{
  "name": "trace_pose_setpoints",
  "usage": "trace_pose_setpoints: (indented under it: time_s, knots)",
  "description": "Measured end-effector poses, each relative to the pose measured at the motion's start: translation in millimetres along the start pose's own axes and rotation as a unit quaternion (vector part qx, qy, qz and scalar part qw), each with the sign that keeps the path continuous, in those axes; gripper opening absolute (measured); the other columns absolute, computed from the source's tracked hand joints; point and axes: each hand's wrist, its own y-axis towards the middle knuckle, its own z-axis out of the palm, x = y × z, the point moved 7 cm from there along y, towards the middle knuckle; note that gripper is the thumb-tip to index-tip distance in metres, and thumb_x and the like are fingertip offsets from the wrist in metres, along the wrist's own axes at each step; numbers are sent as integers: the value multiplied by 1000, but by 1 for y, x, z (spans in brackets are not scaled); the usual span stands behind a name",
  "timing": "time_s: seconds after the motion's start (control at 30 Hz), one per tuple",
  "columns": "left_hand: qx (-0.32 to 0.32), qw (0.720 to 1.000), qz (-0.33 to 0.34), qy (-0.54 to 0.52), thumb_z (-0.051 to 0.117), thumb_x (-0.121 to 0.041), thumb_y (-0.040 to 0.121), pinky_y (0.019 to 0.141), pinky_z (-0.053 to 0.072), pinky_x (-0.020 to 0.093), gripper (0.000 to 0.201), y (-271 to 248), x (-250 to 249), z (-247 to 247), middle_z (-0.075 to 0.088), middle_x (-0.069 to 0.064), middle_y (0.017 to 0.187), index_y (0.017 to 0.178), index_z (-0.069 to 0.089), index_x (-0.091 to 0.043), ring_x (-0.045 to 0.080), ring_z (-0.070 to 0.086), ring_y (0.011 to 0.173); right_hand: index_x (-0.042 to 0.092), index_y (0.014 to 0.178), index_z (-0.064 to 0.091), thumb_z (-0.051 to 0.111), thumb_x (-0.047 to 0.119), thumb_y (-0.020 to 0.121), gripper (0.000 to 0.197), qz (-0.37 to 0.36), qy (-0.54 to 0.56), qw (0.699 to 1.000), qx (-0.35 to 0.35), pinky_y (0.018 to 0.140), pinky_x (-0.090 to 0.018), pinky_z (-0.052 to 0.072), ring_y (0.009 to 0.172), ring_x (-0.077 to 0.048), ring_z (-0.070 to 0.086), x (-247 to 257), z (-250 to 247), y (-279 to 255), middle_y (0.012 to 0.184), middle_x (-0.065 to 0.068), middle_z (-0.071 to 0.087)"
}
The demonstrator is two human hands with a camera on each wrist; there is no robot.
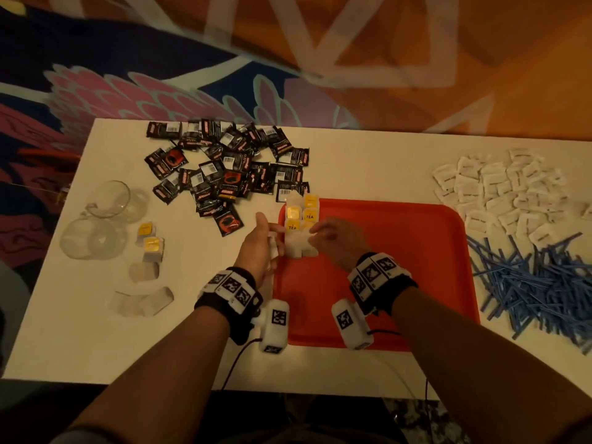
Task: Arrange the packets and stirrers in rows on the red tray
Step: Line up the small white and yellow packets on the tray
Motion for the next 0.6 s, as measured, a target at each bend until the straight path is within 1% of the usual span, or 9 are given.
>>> trace_pose_setpoints:
  time_s: [0.07, 0.13, 0.2, 0.27, 0.33, 0.4, 0.43, 0.5, 0.6]
  knots:
    - [39, 997, -13, -61, 19, -75, 92, 38, 22, 16, 75, -8, -12, 7, 53, 5, 56, 100, 62, -13, 14, 33, 34, 22, 95, 68, 66, 11, 87, 13, -64, 14, 997, 34, 66, -30, 53, 78, -9, 65, 25, -1, -12, 89, 3, 70]
    - [89, 993, -14, -73, 17, -80, 88, 40, 21, 14, 81, -18, -24, 17, 53, 8, 58, 105, 60, -14, 15, 33, 36, 25, 99, 66, 67, 10, 87, 19, -124, 22, 990, 67, 59, -17, 49, 68, 3, 60, 46, -3, -24, 85, 9, 68]
    - [128, 988, -27, -77, 16, -81, 88, 40, 19, 13, 81, -29, -35, 26, 50, 11, 58, 105, 58, -14, 15, 34, 36, 27, 108, 65, 71, 13, 86, 26, -184, -7, 979, 88, 63, -10, 46, 69, 4, 59, 64, -5, -36, 92, 10, 67]
    - [164, 983, -28, -73, 14, -82, 87, 39, 19, 11, 83, -40, -47, 35, 48, 12, 58, 97, 57, -12, 15, 34, 34, 26, 113, 66, 69, 9, 86, 32, -235, -56, 965, 99, 70, -11, 47, 74, -1, 62, 80, -9, -46, 101, 6, 66]
    - [196, 977, -25, -74, 13, -83, 87, 37, 22, 11, 86, -49, -56, 42, 49, 13, 61, 97, 55, -8, 15, 35, 33, 27, 108, 69, 63, 4, 85, 32, -247, -85, 960, 103, 75, -17, 52, 78, -4, 66, 91, -16, -53, 104, 8, 67]
    - [219, 971, -31, -87, 12, -82, 87, 35, 24, 10, 83, -58, -64, 48, 54, 12, 67, 108, 53, -12, 14, 39, 33, 29, 103, 69, 64, 6, 83, 30, -244, -103, 959, 102, 79, -23, 54, 81, -3, 66, 100, -24, -59, 100, 13, 67]
    - [229, 969, -34, -92, 13, -81, 87, 34, 24, 10, 82, -62, -68, 51, 56, 10, 70, 111, 51, -13, 14, 40, 33, 30, 101, 69, 68, 9, 82, 29, -240, -108, 959, 101, 79, -23, 53, 83, -3, 65, 102, -27, -62, 99, 13, 67]
    - [244, 965, -42, -92, 14, -82, 86, 33, 24, 10, 83, -68, -74, 55, 54, 8, 72, 109, 52, -12, 13, 40, 33, 32, 96, 68, 78, 18, 77, 26, -228, -107, 964, 90, 79, -20, 51, 86, -5, 63, 105, -33, -65, 98, 11, 68]
    - [256, 962, -42, -82, 16, -85, 83, 35, 23, 10, 85, -75, -82, 59, 45, 8, 66, 108, 52, -12, 12, 38, 35, 31, 88, 69, 80, 21, 75, 20, -229, -96, 968, 41, 71, -13, 45, 79, -4, 62, 110, -44, -69, 88, 10, 69]
